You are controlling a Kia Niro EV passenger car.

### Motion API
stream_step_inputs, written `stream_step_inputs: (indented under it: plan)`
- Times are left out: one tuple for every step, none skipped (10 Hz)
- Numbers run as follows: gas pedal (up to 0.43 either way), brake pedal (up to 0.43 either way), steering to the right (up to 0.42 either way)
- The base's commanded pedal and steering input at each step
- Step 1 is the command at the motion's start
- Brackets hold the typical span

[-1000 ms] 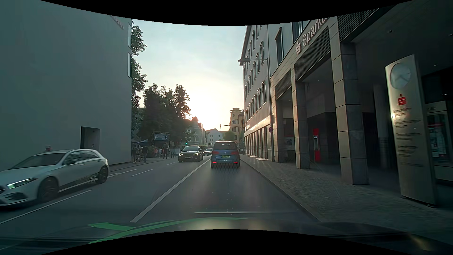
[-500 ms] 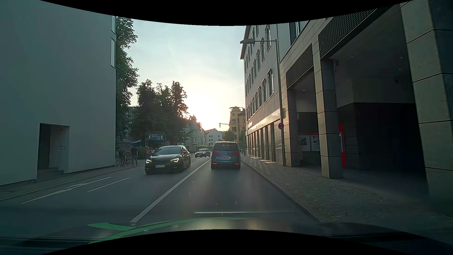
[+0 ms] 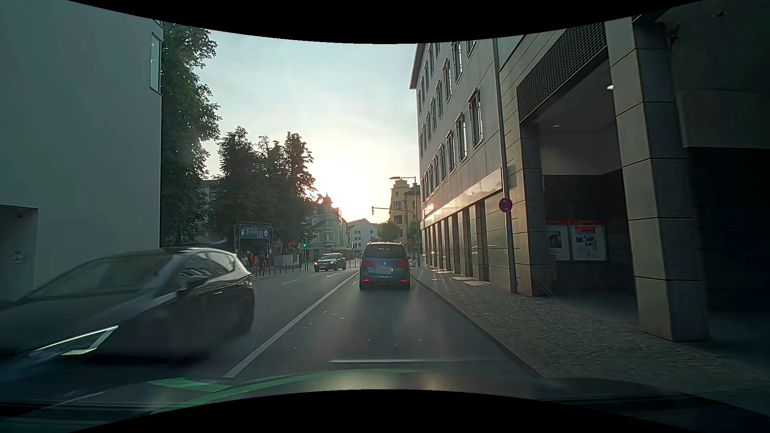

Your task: Follow the waypoints while adhering to traffic rules and regulations

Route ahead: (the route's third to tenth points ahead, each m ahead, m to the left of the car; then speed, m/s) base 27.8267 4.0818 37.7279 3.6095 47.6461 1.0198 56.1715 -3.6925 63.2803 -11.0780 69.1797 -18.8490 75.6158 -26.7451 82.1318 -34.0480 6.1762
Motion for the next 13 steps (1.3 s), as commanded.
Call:
stream_step_inputs:
  plan:
    - [0.059,0.000,-0.005]
    - [0.059,0.000,-0.009]
    - [0.059,0.000,-0.009]
    - [0.059,0.000,-0.009]
    - [0.059,0.000,-0.009]
    - [0.059,0.000,-0.009]
    - [0.059,0.000,-0.008]
    - [0.059,0.000,-0.008]
    - [0.059,0.000,-0.006]
    - [0.059,0.000,-0.006]
    - [0.059,0.000,-0.007]
    - [0.059,0.000,-0.006]
    - [0.059,0.000,-0.006]
